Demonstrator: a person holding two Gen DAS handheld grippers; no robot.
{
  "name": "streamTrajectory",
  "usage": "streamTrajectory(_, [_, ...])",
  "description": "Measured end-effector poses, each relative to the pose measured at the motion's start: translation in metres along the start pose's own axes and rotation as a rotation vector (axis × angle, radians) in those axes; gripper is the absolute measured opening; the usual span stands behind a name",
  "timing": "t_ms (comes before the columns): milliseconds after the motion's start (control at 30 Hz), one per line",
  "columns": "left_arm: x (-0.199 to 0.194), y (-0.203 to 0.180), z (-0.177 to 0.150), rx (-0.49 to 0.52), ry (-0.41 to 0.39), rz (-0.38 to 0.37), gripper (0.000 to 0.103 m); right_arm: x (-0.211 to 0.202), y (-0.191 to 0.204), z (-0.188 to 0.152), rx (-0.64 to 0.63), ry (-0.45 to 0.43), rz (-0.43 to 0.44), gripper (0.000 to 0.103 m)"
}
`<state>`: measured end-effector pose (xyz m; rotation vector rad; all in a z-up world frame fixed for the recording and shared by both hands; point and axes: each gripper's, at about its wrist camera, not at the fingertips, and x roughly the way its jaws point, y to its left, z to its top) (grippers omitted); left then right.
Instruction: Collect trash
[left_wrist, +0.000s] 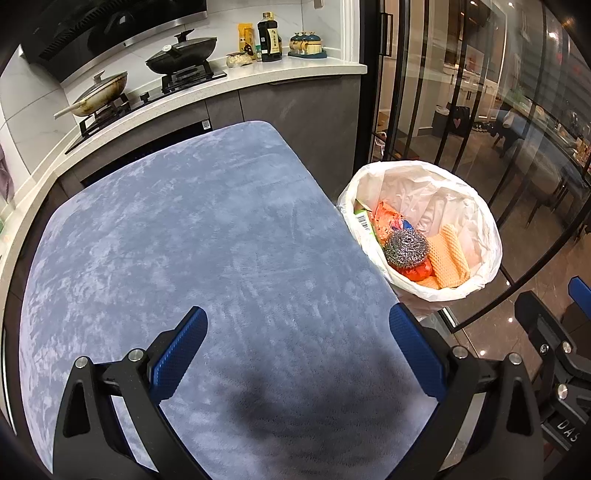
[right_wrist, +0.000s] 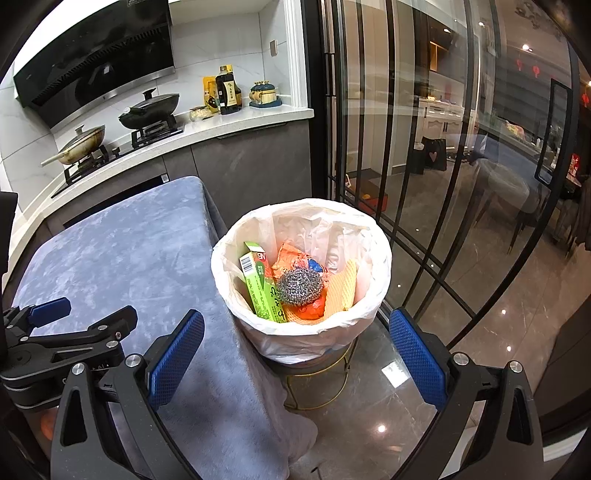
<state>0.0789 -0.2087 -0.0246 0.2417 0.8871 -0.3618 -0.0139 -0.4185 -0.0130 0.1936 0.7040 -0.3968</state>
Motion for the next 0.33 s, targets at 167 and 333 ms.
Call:
streamTrajectory(167, [0.0034, -0.0003, 0.0014, 0.003, 0.006, 0.001, 0.094, 0.0026, -0.0004, -0.0003, 0.004, 0.006, 0.000, 0.097])
streamTrajectory(333, [0.0037, -0.0003, 0.0011, 0.006, -0.008, -0.003, 0.094, 0.0047, 0.0018, -0.0015, 0.000, 0.009, -0.002, 0.097])
